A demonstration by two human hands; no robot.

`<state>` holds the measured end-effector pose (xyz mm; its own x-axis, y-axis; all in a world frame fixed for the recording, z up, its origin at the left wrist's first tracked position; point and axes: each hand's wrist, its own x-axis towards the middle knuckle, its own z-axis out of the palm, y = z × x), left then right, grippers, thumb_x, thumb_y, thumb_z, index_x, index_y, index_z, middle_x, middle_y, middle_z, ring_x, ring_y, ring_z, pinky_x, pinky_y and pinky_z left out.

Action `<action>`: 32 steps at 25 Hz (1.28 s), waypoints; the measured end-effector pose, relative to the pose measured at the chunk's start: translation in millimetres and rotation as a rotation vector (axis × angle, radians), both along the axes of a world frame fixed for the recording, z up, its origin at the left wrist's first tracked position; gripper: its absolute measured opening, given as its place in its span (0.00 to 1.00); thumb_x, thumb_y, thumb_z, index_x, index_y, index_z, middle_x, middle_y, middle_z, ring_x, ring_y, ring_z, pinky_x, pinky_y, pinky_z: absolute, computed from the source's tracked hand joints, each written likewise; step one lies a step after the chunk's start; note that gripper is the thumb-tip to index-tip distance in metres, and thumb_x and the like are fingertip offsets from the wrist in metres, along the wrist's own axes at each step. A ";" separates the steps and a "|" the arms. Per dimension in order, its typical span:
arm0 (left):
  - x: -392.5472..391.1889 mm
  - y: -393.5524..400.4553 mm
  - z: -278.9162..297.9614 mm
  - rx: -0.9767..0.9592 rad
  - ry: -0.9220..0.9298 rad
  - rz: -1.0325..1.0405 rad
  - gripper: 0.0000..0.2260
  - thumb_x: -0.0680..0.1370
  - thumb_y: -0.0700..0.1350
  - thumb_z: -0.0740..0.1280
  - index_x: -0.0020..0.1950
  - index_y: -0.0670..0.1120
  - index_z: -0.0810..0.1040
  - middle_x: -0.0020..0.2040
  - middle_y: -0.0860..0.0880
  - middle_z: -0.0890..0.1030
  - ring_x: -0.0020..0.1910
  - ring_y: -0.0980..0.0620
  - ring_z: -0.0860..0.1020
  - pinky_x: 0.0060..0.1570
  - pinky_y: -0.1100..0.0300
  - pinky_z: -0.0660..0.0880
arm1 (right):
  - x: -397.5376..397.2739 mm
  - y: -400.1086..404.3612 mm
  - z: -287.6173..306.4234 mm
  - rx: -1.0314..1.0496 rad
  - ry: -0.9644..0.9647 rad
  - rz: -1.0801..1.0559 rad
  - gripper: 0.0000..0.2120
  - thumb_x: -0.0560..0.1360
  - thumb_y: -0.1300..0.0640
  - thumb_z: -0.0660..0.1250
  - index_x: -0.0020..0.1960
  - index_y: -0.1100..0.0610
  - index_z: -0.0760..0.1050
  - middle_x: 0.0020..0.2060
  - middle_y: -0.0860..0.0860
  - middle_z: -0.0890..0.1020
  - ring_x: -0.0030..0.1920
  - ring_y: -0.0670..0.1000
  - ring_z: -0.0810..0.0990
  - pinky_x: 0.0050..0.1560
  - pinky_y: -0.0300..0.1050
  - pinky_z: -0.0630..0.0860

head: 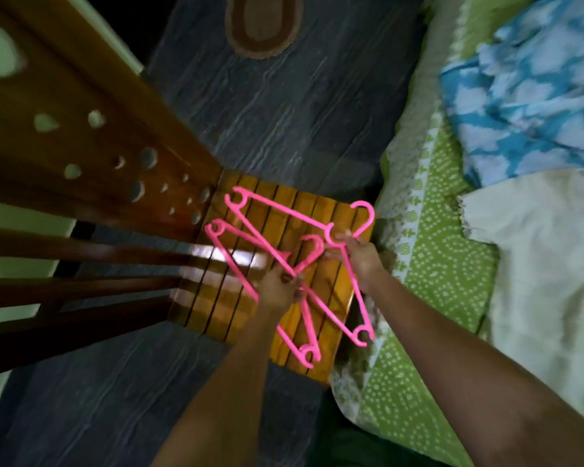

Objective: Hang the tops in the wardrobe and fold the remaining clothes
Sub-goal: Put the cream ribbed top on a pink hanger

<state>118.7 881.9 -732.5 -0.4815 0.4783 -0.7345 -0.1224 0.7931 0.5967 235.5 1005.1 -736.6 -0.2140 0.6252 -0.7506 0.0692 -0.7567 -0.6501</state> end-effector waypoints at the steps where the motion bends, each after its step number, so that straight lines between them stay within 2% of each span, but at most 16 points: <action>1: 21.9 7.3 6.9 0.012 0.001 -0.060 0.05 0.77 0.36 0.67 0.44 0.44 0.73 0.34 0.45 0.77 0.26 0.54 0.77 0.28 0.61 0.77 | 22.4 7.6 12.6 0.006 0.032 0.003 0.08 0.81 0.60 0.58 0.46 0.59 0.74 0.25 0.47 0.81 0.24 0.42 0.79 0.24 0.31 0.70; 5: 130.7 69.4 21.9 0.069 0.071 -0.271 0.09 0.75 0.41 0.71 0.39 0.47 0.72 0.33 0.50 0.75 0.31 0.52 0.76 0.32 0.55 0.77 | 155.8 47.9 42.4 0.111 -0.065 0.032 0.07 0.79 0.59 0.64 0.43 0.58 0.76 0.26 0.47 0.81 0.20 0.40 0.71 0.24 0.33 0.65; 7: 202.1 105.5 27.6 0.107 0.079 -0.433 0.09 0.75 0.41 0.71 0.38 0.48 0.73 0.32 0.52 0.75 0.30 0.56 0.73 0.33 0.57 0.73 | 241.1 70.1 46.7 0.129 -0.095 -0.051 0.08 0.79 0.58 0.64 0.41 0.56 0.77 0.26 0.47 0.81 0.20 0.40 0.66 0.23 0.33 0.60; 10: 314.3 164.1 35.5 0.205 -0.083 -0.649 0.04 0.77 0.37 0.68 0.48 0.44 0.75 0.38 0.48 0.77 0.27 0.64 0.73 0.28 0.69 0.70 | 376.4 107.7 49.0 0.112 -0.138 -0.304 0.11 0.80 0.55 0.61 0.42 0.56 0.75 0.24 0.48 0.80 0.18 0.41 0.62 0.20 0.33 0.55; 11: 343.0 187.8 35.5 0.230 -0.054 -0.735 0.05 0.77 0.37 0.67 0.52 0.42 0.75 0.42 0.43 0.78 0.32 0.63 0.76 0.31 0.70 0.71 | 416.2 119.5 48.5 0.118 -0.166 -0.362 0.11 0.81 0.55 0.60 0.41 0.56 0.75 0.24 0.47 0.79 0.18 0.41 0.62 0.20 0.33 0.55; 13: 383.9 235.4 21.0 0.261 0.201 -0.989 0.13 0.79 0.43 0.66 0.61 0.39 0.75 0.59 0.39 0.77 0.52 0.49 0.79 0.52 0.60 0.74 | 483.0 141.0 41.4 0.141 -0.210 -0.428 0.11 0.81 0.56 0.60 0.41 0.55 0.74 0.23 0.47 0.78 0.18 0.41 0.62 0.19 0.32 0.55; 15: 403.2 278.7 5.6 0.186 0.451 -1.240 0.19 0.81 0.48 0.61 0.69 0.42 0.70 0.71 0.43 0.68 0.65 0.42 0.71 0.65 0.53 0.67 | 527.9 158.0 30.6 0.160 -0.238 -0.453 0.12 0.81 0.56 0.60 0.40 0.55 0.74 0.22 0.48 0.78 0.17 0.41 0.61 0.18 0.32 0.55; 18: 422.6 320.8 -11.7 0.061 0.631 -1.433 0.21 0.82 0.49 0.55 0.75 0.46 0.61 0.76 0.48 0.59 0.68 0.38 0.67 0.67 0.49 0.63 | 564.8 173.7 17.0 0.163 -0.219 -0.451 0.11 0.80 0.56 0.62 0.41 0.58 0.76 0.23 0.48 0.79 0.17 0.41 0.61 0.18 0.32 0.56; 21: 435.2 338.0 -11.9 -0.069 0.819 -1.645 0.21 0.83 0.54 0.52 0.75 0.50 0.60 0.74 0.48 0.62 0.67 0.41 0.67 0.63 0.47 0.66 | 578.8 180.6 4.6 0.137 -0.173 -0.442 0.09 0.79 0.56 0.65 0.42 0.59 0.76 0.24 0.48 0.79 0.18 0.41 0.63 0.19 0.33 0.57; 23: 438.9 342.7 -2.7 -0.206 0.993 -1.681 0.21 0.82 0.58 0.50 0.72 0.52 0.66 0.69 0.46 0.68 0.66 0.43 0.68 0.61 0.48 0.66 | 583.2 184.5 3.9 0.155 -0.162 -0.407 0.09 0.78 0.56 0.65 0.41 0.59 0.77 0.24 0.48 0.79 0.18 0.42 0.63 0.19 0.33 0.58; 24: 438.3 346.2 3.2 -0.253 1.079 -1.622 0.20 0.82 0.56 0.51 0.70 0.51 0.68 0.67 0.45 0.70 0.66 0.43 0.68 0.61 0.48 0.66 | 584.9 186.2 5.9 0.167 -0.165 -0.386 0.10 0.79 0.57 0.65 0.40 0.59 0.76 0.24 0.48 0.79 0.18 0.41 0.64 0.20 0.33 0.59; 27: 429.0 347.6 27.0 -0.267 1.214 -1.331 0.15 0.82 0.39 0.55 0.66 0.40 0.72 0.65 0.41 0.71 0.63 0.41 0.72 0.59 0.49 0.71 | 590.8 187.6 18.8 0.210 -0.178 -0.299 0.11 0.79 0.63 0.62 0.38 0.60 0.74 0.21 0.48 0.78 0.18 0.41 0.69 0.22 0.29 0.63; 29: 420.8 348.5 43.9 -0.225 1.195 -1.249 0.15 0.80 0.33 0.57 0.66 0.36 0.71 0.71 0.41 0.63 0.60 0.41 0.74 0.57 0.50 0.73 | 594.2 187.4 27.5 0.261 -0.180 -0.208 0.13 0.79 0.64 0.62 0.36 0.60 0.74 0.21 0.47 0.78 0.20 0.40 0.72 0.25 0.28 0.67; 31: 420.0 347.9 60.3 -0.214 1.108 -1.225 0.17 0.78 0.34 0.61 0.67 0.38 0.70 0.77 0.44 0.52 0.62 0.40 0.73 0.58 0.52 0.72 | 590.6 191.3 35.0 0.300 -0.171 -0.116 0.14 0.79 0.62 0.63 0.35 0.61 0.75 0.23 0.47 0.79 0.25 0.40 0.75 0.31 0.29 0.71; 32: 423.9 346.4 68.5 -0.225 1.066 -1.235 0.18 0.78 0.35 0.61 0.68 0.39 0.68 0.78 0.44 0.49 0.63 0.41 0.72 0.60 0.52 0.71 | 584.8 194.7 38.0 0.317 -0.179 -0.074 0.14 0.79 0.60 0.63 0.35 0.60 0.76 0.25 0.47 0.80 0.30 0.41 0.77 0.37 0.34 0.74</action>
<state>542.6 1228.3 -664.0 -0.2160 0.8686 -0.4460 0.9753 0.1703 -0.1408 820.4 1199.8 -698.6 -0.0422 0.8413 -0.5389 0.1552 -0.5273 -0.8354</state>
